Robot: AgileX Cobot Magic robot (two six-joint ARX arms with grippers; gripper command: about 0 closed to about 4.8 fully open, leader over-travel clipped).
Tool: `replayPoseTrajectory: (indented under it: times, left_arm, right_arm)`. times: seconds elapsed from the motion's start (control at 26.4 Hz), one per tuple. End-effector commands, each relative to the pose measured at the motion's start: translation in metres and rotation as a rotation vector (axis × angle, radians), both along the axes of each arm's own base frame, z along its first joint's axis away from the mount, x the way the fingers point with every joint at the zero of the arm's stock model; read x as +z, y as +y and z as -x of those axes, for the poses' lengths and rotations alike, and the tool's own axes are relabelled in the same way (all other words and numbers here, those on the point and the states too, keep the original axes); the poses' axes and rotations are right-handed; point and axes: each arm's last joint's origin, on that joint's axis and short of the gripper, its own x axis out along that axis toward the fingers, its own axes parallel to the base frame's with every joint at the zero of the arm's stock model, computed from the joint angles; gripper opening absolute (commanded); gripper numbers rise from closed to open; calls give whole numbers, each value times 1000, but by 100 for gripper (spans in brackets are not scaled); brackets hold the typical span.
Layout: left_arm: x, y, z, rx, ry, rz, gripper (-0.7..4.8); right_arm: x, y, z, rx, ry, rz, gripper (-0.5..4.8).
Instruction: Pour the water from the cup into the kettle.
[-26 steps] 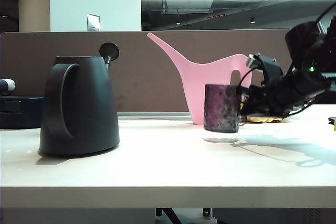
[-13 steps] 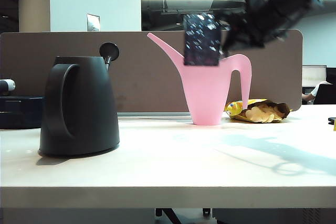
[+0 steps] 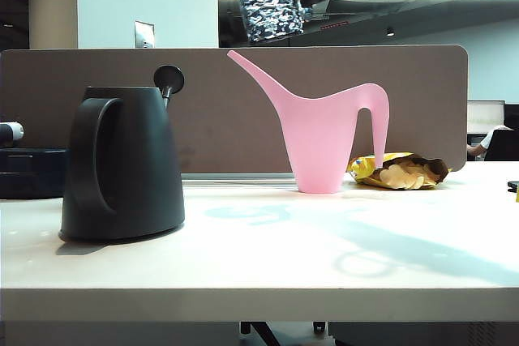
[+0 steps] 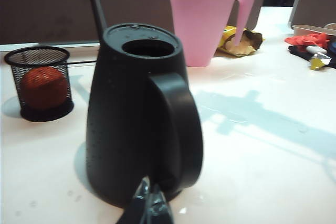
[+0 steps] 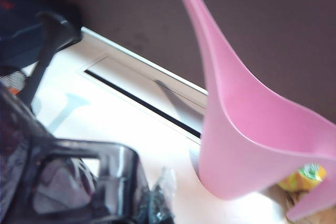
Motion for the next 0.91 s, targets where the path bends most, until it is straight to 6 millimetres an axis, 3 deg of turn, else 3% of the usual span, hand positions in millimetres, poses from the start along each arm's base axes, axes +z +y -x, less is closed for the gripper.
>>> replayPoseTrajectory:
  times: [0.04,0.23,0.46,0.64,0.91]
  left_arm:
    - [1,-1,0,-22,-9,-4,-5]
    - [1,-1,0,-22,-9,-3,-5]
    - [1,-1,1,-45,-4,0,-5]
    - [1,-1,1,-45,-4,0,-5]
    - [1,-2,1,-68,-4,0,-5]
  right_arm:
    - [5,12,8,15,-52,76,-8]
    - [1,37,10,29,-70,137,-8]
    - [1,87,9,77,-166,317,-8]
    - [-8,114,10,120,-219,434,-8]
    - [-17,131,12,130,-320,594,-8]
